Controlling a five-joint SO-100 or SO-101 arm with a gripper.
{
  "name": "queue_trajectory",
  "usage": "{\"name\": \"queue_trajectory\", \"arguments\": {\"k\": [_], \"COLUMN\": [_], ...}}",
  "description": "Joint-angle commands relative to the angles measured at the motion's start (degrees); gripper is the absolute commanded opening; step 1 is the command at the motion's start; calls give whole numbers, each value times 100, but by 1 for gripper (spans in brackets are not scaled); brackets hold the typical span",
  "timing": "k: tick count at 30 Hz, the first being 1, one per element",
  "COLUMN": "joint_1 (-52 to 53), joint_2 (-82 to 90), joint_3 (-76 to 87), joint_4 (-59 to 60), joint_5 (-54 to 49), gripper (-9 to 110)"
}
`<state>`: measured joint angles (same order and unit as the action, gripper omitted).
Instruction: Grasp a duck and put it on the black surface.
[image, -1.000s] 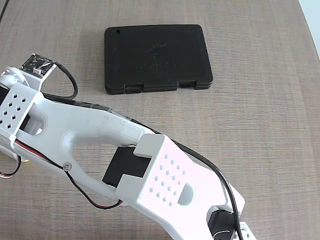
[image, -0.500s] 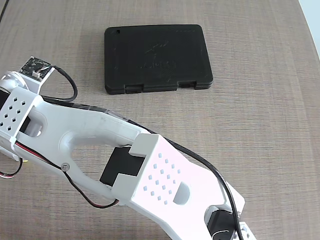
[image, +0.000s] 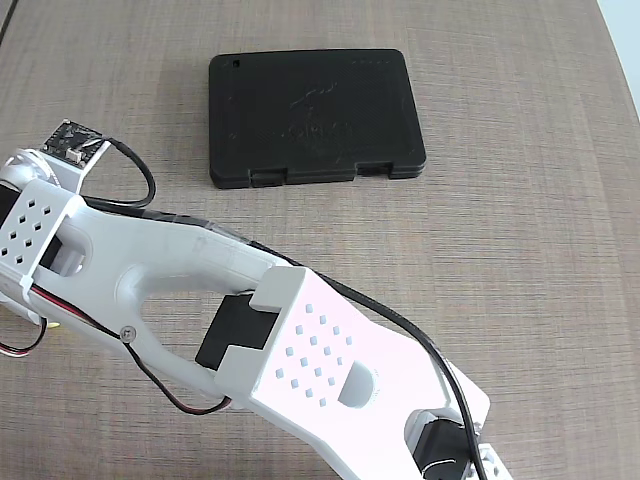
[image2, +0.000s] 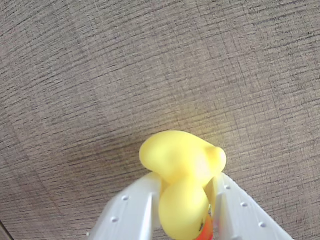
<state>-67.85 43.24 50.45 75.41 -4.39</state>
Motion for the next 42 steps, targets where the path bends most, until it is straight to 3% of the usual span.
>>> {"name": "queue_trajectory", "arguments": {"k": [1,11,20,28,42], "joint_1": [26,536,2760,4333,5177], "joint_2": [167,1793,3103,2382,914], "joint_3": [-158,-79,-88,-70,-123], "joint_4": [62,237,598,519,510], "joint_5": [53,-9,-18,-26,35], "gripper": [1,2,2,2,2]}}
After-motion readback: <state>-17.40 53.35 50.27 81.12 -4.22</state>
